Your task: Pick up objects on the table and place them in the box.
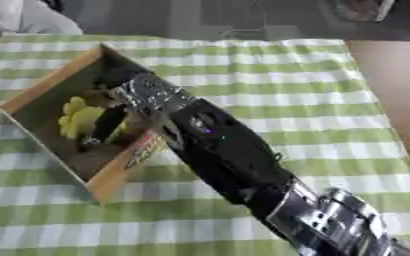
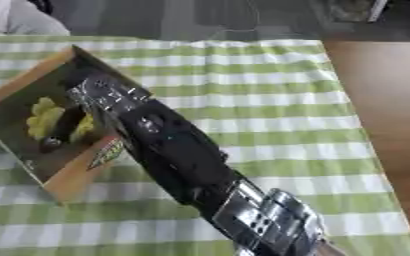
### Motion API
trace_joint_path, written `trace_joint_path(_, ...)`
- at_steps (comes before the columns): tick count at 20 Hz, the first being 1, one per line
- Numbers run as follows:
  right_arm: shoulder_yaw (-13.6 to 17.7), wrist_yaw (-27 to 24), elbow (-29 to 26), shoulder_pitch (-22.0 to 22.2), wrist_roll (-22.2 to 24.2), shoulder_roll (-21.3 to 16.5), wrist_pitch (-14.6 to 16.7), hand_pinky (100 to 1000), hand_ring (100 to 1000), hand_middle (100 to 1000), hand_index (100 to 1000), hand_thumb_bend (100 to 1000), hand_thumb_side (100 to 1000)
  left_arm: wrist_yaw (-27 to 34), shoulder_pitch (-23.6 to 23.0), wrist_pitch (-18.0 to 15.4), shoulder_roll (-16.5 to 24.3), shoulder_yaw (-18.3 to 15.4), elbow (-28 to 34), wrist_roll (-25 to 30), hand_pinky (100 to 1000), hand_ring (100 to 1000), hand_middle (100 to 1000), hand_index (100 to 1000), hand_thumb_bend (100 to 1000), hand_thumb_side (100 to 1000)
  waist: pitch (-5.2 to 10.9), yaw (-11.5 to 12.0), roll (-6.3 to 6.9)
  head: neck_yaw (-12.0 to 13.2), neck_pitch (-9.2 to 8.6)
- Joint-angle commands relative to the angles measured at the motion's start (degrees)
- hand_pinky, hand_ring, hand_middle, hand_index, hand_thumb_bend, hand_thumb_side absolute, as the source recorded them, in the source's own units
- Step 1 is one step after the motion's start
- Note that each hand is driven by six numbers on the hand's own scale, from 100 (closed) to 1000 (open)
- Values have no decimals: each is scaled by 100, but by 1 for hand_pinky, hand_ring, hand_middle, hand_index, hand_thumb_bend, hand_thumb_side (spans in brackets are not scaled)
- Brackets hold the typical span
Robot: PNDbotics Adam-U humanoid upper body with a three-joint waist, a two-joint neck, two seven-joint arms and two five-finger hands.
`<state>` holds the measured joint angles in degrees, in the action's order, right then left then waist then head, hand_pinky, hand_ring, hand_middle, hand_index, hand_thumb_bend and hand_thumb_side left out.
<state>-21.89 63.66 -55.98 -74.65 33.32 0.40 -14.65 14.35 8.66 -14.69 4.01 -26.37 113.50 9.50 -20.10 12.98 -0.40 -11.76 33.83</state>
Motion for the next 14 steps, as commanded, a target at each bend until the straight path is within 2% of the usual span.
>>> trace_joint_path(1, 99, -286, -538, -247, -161, -309, -17, 871, 928, 778, 992, 607, 798, -9, 32, -14, 94, -32, 109, -33, 746, 646, 599, 734, 100, 908, 151, -30, 65, 60, -8)
trace_joint_path(7, 257, -807, -1384, -238, -667, -956, -32, 858, 904, 741, 926, 382, 932, -26, 17, -21, 106, -58, 109, -76, 745, 646, 599, 734, 100, 908, 181, -166, 105, 184, 17)
trace_joint_path(9, 310, -983, -1671, -157, -843, -1165, -18, 856, 901, 735, 910, 345, 954, -31, 12, -26, 107, -64, 109, -86, 745, 646, 599, 734, 100, 908, 186, -201, 119, 214, 22)
trace_joint_path(13, 441, -1325, -2226, 100, -1184, -1494, 65, 853, 891, 707, 884, 213, 960, -38, 3, -38, 109, -78, 109, -111, 745, 646, 599, 734, 100, 908, 193, -268, 150, 263, 38)
trace_joint_path(14, 494, -1408, -2362, 170, -1268, -1573, 85, 852, 888, 702, 881, 143, 956, -39, 3, -42, 109, -81, 109, -117, 745, 646, 599, 734, 100, 907, 193, -284, 158, 278, 42)
